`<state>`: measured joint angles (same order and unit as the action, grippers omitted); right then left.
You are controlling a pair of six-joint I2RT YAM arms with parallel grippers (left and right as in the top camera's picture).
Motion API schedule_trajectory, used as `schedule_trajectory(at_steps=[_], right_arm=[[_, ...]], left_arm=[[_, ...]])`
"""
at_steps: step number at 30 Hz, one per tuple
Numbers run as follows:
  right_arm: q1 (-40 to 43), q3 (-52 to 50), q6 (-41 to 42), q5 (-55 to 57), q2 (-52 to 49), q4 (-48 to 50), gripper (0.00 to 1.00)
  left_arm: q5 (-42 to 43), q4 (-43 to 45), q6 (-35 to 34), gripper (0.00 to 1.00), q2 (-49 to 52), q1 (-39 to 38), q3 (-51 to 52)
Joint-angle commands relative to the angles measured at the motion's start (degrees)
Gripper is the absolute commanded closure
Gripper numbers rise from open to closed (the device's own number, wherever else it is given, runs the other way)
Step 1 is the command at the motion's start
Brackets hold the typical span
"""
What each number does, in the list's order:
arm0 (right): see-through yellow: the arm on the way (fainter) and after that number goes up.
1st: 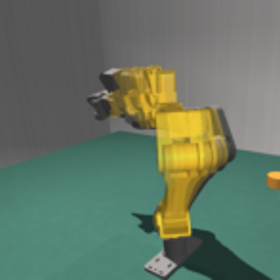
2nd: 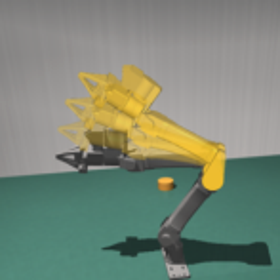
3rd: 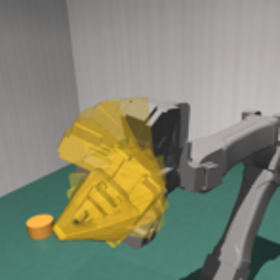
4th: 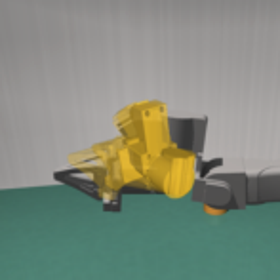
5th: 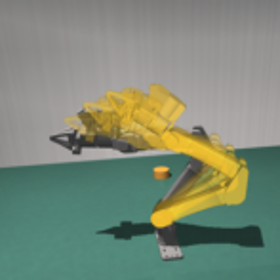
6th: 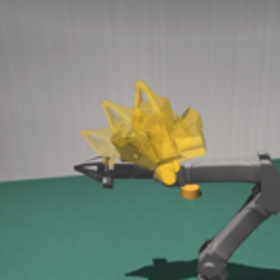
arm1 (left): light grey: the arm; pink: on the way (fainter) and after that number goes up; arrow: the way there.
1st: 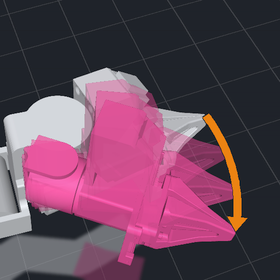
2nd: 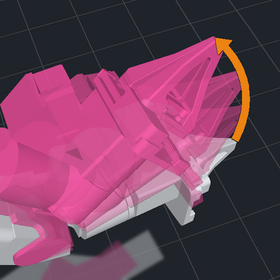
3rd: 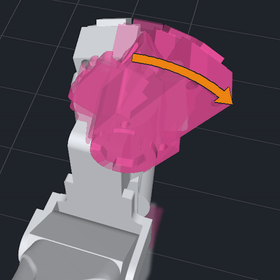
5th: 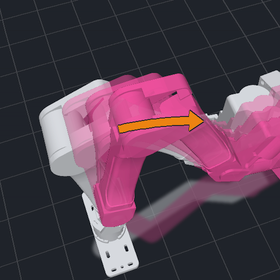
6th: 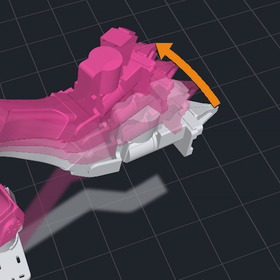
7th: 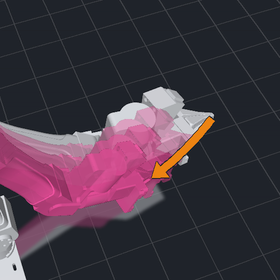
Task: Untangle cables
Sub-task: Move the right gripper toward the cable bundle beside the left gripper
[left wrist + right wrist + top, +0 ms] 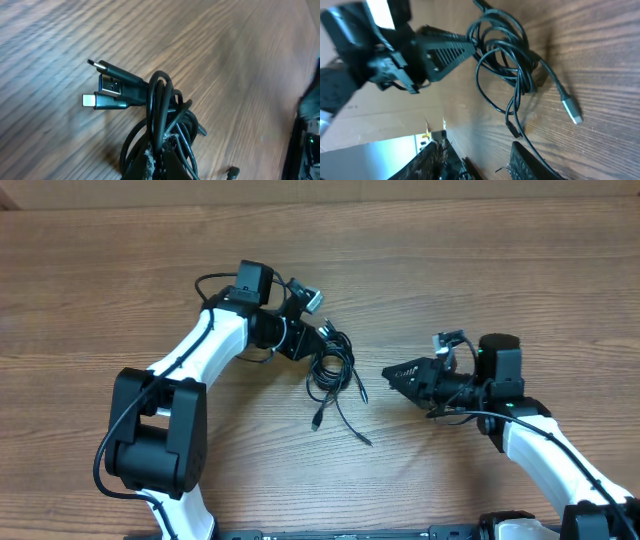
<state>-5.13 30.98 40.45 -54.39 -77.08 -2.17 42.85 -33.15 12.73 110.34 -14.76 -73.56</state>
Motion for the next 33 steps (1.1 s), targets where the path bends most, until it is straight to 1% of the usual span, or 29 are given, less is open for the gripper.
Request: schedule_trajectory(at_steps=[1,3,6,8,9,10,11,12,14,16,19,22,25,28,30,33], right_arm=[[-2.2,1.0,0.2,5.0,-0.3,0.1,0.58],[-3.0,1.0,0.3,7.2,-0.3,0.0,0.58],[-3.6,1.0,0.3,8.8,-0.3,0.0,0.6],[-3.7,1.0,0.5,9.4,-0.3,-0.2,0.63],[-3.7,1.0,0.5,9.6,-0.3,-0.3,0.65],[-3.7,1.0,0.5,9.7,-0.3,-0.5,0.66],[-3.7,1.0,0.5,9.9,-0.3,-0.8,0.67],[-3.7,1.0,0.5,10.4,-0.3,-1.2,0.72],[-3.9,0.9,0.5,11.1,-0.3,-1.4,0.75],[-4.0,0.9,0.5,11.5,-0.3,-1.4,0.77],[-4.2,0.9,0.5,12.3,-0.3,-1.4,0.82],[-4.2,0.9,0.6,14.9,-0.3,-2.6,0.85],[-4.2,0.9,2.3,19.3,-0.3,-5.2,0.86],[-4.2,0.9,3.3,25.3,-0.3,-8.7,0.86],[-4.1,0.9,3.3,28.8,-0.3,-10.5,0.86],[-4.1,0.9,5.0,31.2,-0.3,-11.7,0.85]], left_arm=[[3.8,0.2,3.1,0.96,-1.9,-1.4,-0.7],[3.5,0.2,3.1,0.96,-1.9,-1.9,-0.7],[-0.1,0.3,1.6,0.96,-1.9,-2.3,-0.7],[-3.4,0.6,-0.2,0.95,-1.9,-2.3,-0.7],[-4.4,0.6,-0.7,0.92,-1.9,-2.3,-0.7],[-5.0,0.6,-1.2,0.87,-1.9,-2.3,-0.7],[-5.2,0.7,-1.2,0.74,-1.9,-2.3,-0.7],[-5.4,0.7,-1.2,0.58,-1.9,-2.3,-0.7],[-5.4,0.7,-1.2,0.45,-1.9,-2.3,-0.7],[-5.4,0.7,-1.2,0.41,-1.9,-2.3,-0.7],[-5.4,0.7,-1.2,0.41,-1.9,-2.4,-0.7],[-5.4,0.7,-1.7,0.45,-1.9,-3.1,-0.7],[-5.4,0.8,-2.1,0.5,-1.9,-4.4,-0.7],[-6.8,0.9,-3.0,0.51,-1.9,-6.5,-0.7],[-9.9,0.9,-5.7,0.52,-1.9,-8.2,-0.7],[-16.3,0.9,-12.1,0.54,-1.9,-10.6,-0.7]])
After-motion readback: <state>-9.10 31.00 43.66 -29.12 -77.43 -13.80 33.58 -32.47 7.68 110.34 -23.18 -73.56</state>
